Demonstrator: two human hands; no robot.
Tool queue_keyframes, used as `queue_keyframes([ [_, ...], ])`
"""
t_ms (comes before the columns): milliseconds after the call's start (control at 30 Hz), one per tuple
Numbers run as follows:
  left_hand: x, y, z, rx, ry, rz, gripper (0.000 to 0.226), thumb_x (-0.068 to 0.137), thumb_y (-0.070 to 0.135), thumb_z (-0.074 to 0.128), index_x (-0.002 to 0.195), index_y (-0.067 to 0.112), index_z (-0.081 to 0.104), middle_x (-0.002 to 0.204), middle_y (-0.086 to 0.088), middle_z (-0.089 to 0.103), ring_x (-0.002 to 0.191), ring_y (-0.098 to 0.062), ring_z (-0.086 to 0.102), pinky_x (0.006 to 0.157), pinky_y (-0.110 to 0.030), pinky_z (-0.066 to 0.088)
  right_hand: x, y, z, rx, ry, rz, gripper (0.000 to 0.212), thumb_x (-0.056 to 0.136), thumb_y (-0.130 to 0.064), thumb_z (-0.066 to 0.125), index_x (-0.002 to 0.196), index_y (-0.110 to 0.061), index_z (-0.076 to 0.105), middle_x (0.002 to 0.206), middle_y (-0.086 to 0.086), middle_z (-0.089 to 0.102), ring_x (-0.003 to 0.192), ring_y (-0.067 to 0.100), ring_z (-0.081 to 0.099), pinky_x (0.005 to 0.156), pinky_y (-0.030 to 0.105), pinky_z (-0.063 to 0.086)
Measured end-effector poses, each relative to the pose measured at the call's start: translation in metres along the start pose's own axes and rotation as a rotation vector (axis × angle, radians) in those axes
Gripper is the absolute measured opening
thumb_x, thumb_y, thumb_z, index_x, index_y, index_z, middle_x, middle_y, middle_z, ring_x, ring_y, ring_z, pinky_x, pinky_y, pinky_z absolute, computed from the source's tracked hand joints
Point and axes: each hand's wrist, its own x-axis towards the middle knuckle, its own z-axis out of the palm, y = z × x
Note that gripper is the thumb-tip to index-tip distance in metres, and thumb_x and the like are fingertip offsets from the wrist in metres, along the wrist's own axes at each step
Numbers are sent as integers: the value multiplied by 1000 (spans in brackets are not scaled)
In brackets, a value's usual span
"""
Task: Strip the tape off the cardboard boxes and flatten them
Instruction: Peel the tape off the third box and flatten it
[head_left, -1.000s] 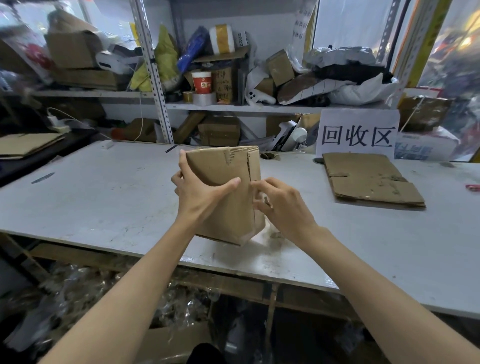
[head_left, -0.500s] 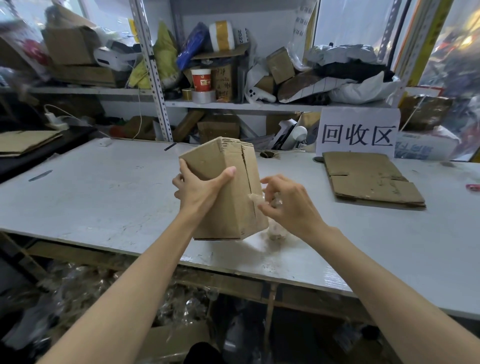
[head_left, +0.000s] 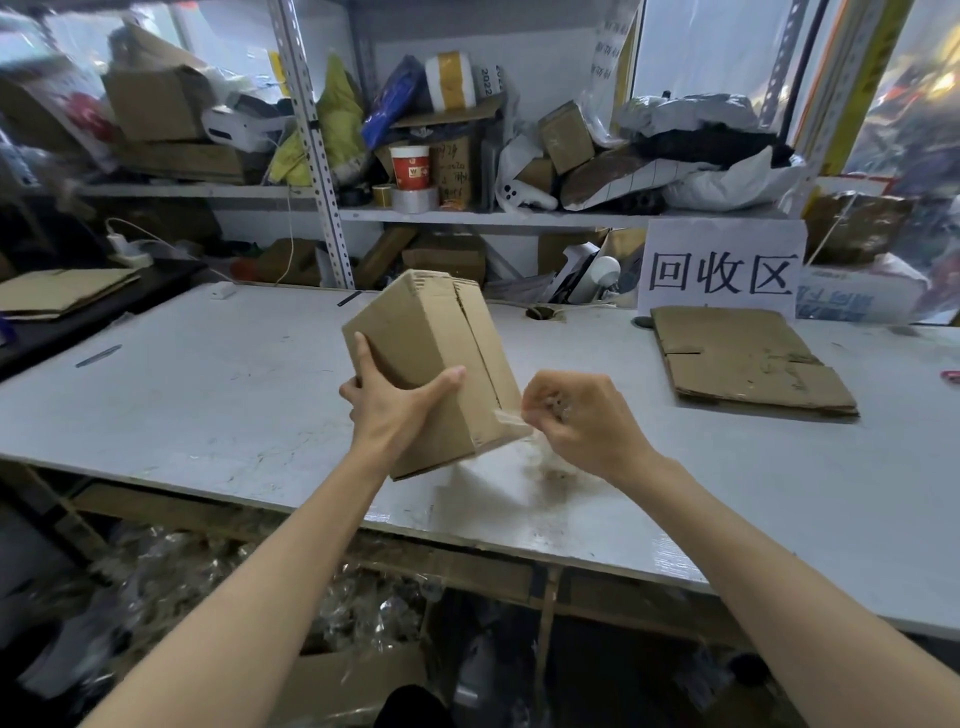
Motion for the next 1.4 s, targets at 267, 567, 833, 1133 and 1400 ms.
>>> queue_keyframes([
  [267,0,4,9,13,-57,-19,138,45,73,75,154,41,-3,143,-8,23,131,-35,34,106,-51,36,1,10,-6,-169,52,96,39,83,-35,70,119,-29,56,97,-3,59,70,16,59,62,27,41],
  [567,-5,15,19,-26,-34,-129,140,42,74,72,154,38,-4,144,-12,23,132,-39,35,109,-57,35,-8,6,13,-35,-24,-39,53,76,-31,77,126,-23,63,134,-6,57,139,17,29,110,33,31],
  [833,-7,15,21,97,-161,-106,152,37,74,76,153,37,-15,146,-9,18,135,-37,31,111,-55,34,-9,11,14,144,72,106,50,64,-15,86,111,-14,69,82,1,61,77,17,60,70,12,46],
  [1133,-8,14,25,62,-71,-164,154,24,84,69,153,34,1,140,-11,25,132,-38,33,107,-55,38,-9,3,7,333,110,125,34,63,-15,87,96,-15,76,96,0,55,89,12,56,81,27,51],
  [1400,-8,16,23,113,-104,-194,165,17,91,65,153,33,-9,143,-11,21,136,-40,30,110,-58,35,-15,-6,18,349,151,159,24,65,-15,86,86,-13,78,94,-4,71,98,18,62,87,44,52],
])
